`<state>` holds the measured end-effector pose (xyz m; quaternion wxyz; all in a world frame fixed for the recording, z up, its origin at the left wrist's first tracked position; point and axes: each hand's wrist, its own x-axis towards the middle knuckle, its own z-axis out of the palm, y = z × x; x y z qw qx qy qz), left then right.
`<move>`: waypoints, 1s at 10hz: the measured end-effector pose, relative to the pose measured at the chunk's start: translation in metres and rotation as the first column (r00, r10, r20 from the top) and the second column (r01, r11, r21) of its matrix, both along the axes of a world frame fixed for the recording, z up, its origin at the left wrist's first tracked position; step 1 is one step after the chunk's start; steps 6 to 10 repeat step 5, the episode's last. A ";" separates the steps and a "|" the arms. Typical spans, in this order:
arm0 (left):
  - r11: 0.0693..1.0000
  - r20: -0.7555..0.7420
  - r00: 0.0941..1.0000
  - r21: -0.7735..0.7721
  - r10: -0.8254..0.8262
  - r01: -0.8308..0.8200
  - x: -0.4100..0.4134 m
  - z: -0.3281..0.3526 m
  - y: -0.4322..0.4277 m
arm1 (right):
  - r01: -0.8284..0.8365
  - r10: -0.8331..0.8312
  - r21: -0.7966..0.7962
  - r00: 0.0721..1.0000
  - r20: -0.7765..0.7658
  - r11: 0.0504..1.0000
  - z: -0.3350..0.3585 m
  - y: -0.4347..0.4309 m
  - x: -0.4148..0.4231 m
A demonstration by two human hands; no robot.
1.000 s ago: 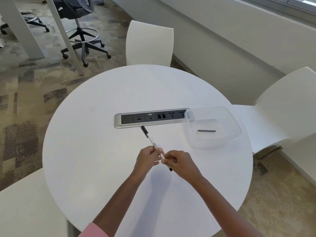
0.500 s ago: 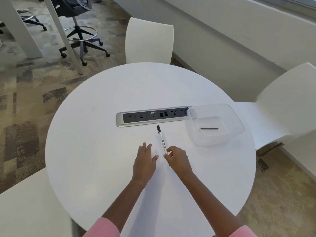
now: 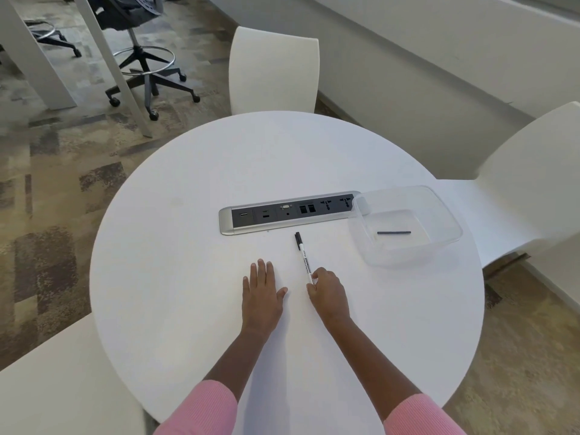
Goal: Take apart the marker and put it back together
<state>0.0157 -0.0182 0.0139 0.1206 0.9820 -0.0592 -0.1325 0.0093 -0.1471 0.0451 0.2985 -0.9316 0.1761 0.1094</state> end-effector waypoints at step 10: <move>1.000 0.015 1.000 0.008 -0.007 0.007 0.000 -0.006 0.000 | 0.017 -0.017 -0.006 0.996 0.091 1.000 -0.006 -0.014 -0.001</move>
